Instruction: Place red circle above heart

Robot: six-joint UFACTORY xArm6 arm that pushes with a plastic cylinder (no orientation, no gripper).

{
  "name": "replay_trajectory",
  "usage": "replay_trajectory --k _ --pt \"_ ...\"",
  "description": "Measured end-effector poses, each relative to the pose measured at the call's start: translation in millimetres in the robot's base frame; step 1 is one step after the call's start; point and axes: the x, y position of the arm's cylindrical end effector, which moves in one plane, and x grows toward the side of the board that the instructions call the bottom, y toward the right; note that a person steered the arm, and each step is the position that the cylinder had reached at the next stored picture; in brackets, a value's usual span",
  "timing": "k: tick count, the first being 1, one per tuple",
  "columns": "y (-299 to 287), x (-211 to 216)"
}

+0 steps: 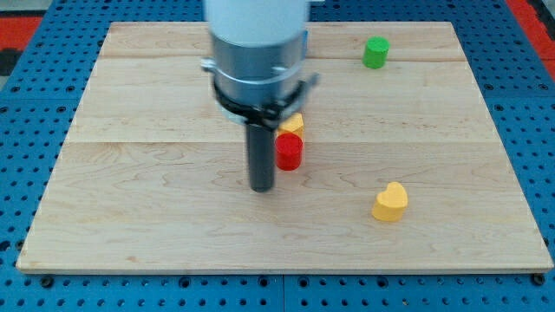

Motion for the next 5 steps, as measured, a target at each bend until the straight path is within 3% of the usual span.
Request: replay_trajectory --k 1,2,4,5 --pt "-40 -26" --pt "-5 -55" --pt "80 -25" --pt "49 -5"
